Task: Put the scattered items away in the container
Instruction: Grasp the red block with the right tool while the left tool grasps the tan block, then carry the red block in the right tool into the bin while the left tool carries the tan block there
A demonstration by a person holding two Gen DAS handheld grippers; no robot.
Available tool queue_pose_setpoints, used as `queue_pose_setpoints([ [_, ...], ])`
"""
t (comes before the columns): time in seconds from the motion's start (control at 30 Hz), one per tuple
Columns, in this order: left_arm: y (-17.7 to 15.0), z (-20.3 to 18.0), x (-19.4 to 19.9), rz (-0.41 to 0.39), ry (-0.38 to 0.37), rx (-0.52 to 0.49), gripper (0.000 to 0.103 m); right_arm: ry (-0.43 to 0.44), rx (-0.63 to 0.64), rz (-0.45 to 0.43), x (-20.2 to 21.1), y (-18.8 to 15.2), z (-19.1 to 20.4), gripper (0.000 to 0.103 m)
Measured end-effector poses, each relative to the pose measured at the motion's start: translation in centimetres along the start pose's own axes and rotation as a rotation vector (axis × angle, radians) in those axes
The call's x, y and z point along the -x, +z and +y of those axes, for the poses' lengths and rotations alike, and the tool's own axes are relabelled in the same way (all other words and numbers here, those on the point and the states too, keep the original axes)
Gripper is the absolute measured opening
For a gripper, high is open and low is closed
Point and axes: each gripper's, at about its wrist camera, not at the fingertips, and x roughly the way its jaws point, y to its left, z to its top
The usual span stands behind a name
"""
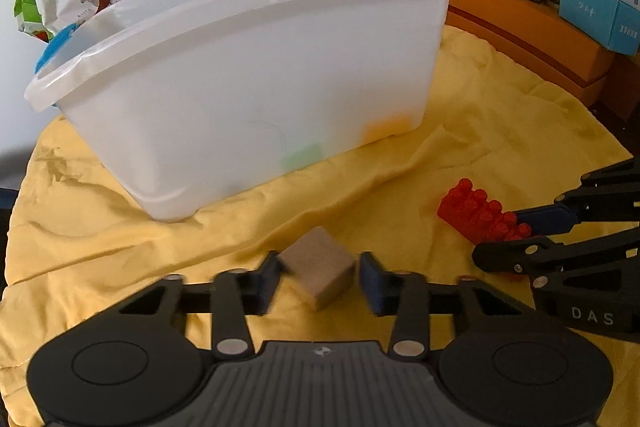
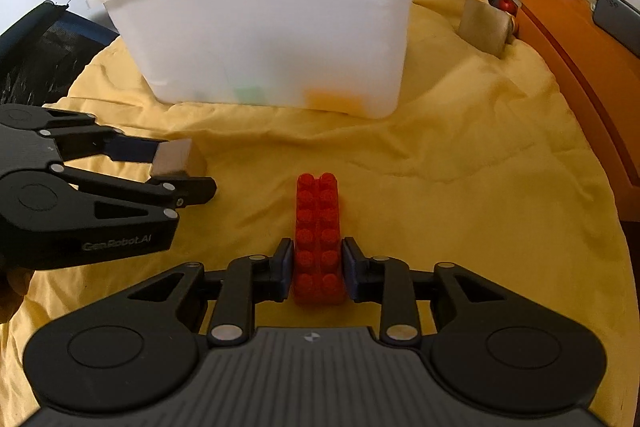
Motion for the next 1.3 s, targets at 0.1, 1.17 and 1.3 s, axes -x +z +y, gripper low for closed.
queue_pose_setpoints([
  [0.1,-0.1,0.0,0.3,-0.011,-0.003,0.007,0.043,0.008,0.011,-0.005,-0.1,0.1,0.1,0.028],
  [1.17,16.2,10.6,12.3,-0.196,0.121,0.179,0.043,0.123,0.081,-0.294,10.0,18.7,-0.5,0.027],
  [1.3,18.0,10.9,10.3,-0.148,0.115,0.172,0.045,0.123,0.056,-0.227,7.9,20.4,-1.0,0.027],
])
